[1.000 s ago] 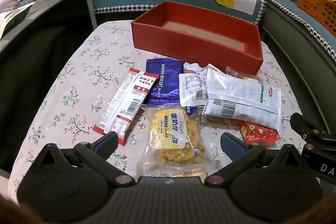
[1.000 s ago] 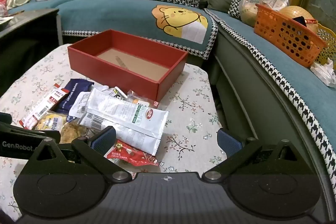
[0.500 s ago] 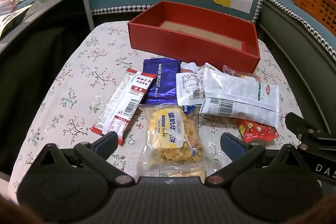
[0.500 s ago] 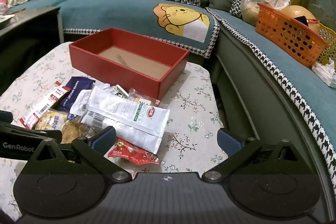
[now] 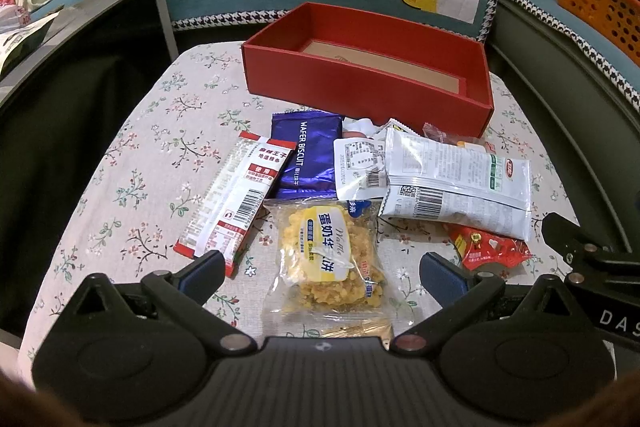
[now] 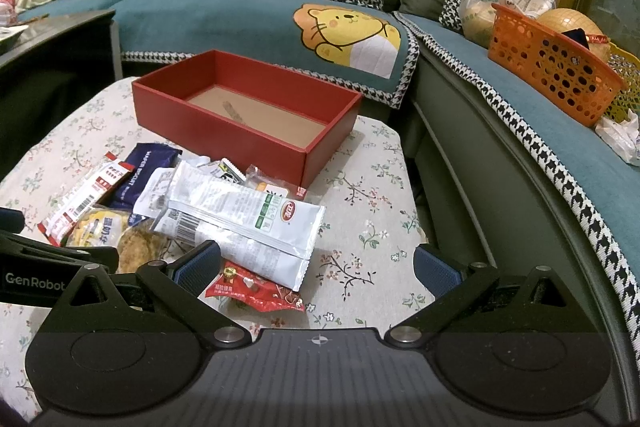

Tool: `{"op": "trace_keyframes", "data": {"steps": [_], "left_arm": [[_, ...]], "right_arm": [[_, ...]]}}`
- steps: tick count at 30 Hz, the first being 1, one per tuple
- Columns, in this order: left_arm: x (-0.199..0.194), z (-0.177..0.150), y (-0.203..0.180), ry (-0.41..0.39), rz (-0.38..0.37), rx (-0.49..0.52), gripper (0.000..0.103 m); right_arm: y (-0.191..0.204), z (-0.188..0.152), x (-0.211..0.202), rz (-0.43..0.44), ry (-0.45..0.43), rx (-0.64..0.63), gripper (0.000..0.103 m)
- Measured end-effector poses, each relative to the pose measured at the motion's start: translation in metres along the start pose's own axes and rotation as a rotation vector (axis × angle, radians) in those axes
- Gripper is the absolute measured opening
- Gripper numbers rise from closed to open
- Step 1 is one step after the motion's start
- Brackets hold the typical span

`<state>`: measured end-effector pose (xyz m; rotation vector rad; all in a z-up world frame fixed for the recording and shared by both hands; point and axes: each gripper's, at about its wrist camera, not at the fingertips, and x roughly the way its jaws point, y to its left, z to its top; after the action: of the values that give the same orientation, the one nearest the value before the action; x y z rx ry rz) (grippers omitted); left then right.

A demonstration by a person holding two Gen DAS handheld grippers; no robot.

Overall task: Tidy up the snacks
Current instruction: 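Move both tools toward the snack pile in front of the red box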

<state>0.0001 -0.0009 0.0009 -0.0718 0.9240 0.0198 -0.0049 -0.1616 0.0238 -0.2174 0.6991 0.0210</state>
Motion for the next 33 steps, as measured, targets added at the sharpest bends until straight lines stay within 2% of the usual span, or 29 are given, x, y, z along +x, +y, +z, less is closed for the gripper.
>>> {"op": "trace_keyframes", "data": {"steps": [33], "left_arm": [[0.0010,-0.0045,-0.0067,0.006,0.003,0.036,0.103]], "right_arm": [[-0.0018,-0.0035,0.0027,0.012,0.031,-0.004,0.103]]}}
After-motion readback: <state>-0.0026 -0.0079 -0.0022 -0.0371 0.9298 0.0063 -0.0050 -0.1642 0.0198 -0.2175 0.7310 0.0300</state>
